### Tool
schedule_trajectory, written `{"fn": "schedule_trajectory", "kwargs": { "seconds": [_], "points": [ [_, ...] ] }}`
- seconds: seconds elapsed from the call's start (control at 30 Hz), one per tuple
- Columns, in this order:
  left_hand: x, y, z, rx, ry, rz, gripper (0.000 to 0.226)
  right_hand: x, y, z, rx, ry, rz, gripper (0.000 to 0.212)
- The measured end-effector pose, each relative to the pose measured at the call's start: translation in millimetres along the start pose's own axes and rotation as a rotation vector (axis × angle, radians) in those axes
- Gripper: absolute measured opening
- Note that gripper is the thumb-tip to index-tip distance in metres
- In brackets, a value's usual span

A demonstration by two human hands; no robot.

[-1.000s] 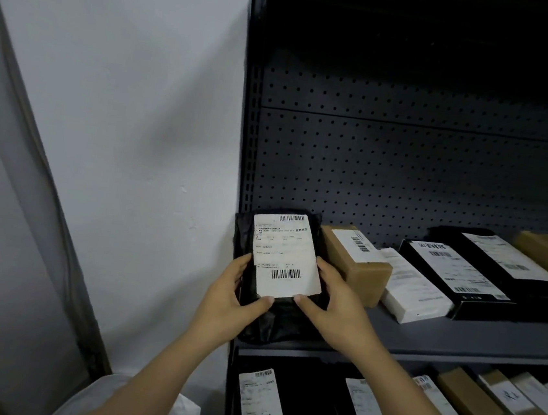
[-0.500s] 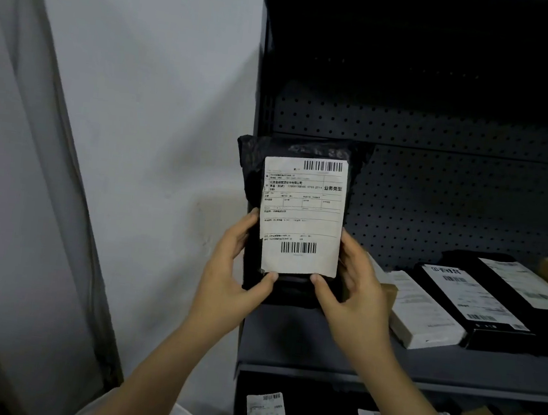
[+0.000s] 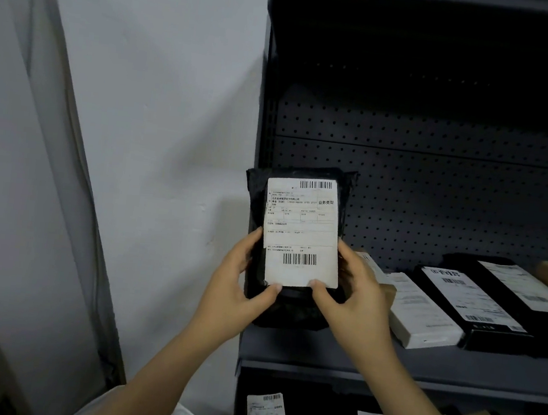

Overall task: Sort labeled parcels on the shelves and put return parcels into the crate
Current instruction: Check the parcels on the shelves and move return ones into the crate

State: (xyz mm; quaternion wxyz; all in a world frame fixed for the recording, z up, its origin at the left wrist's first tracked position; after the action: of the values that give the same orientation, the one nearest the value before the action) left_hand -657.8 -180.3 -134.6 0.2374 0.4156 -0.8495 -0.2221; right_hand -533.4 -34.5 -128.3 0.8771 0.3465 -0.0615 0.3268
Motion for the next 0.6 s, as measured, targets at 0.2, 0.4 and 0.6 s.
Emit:
{"fn": "schedule_trajectory", "kwargs": {
  "seconds": [0.2, 0.4, 0.6],
  "points": [
    [-6.8, -10.2, 20.3, 0.128, -0.026, 0.034, 0.070, -6.4, -8.2, -12.7, -0.118, -0.025, 0.062, 0.068],
    [-15.1, -20.4, 42.1, 0.217, -0.025, 0.088, 0.064, -19.3, -16.7, -29.6, -0.211, -0.052, 0.134, 0.058],
    [-22.3, -28.9, 69.8, 0.317, 0.030, 0.130, 0.060, -29.6, -23.4, -47.6, -0.268, -0.104, 0.180, 0.054]
  ]
}}
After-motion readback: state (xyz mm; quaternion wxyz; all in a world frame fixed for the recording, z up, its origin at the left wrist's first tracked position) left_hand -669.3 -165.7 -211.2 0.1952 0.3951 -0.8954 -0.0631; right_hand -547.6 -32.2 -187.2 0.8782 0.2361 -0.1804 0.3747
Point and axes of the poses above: each hand's wrist, its own y-axis towards the middle knuckle, its own x-axis out of the back of the hand, z = x × y, the point moved 6 cm from there along y, towards the middle knuckle, and after that the axes turned 5 degrees about -y, right-handed, at the moved point
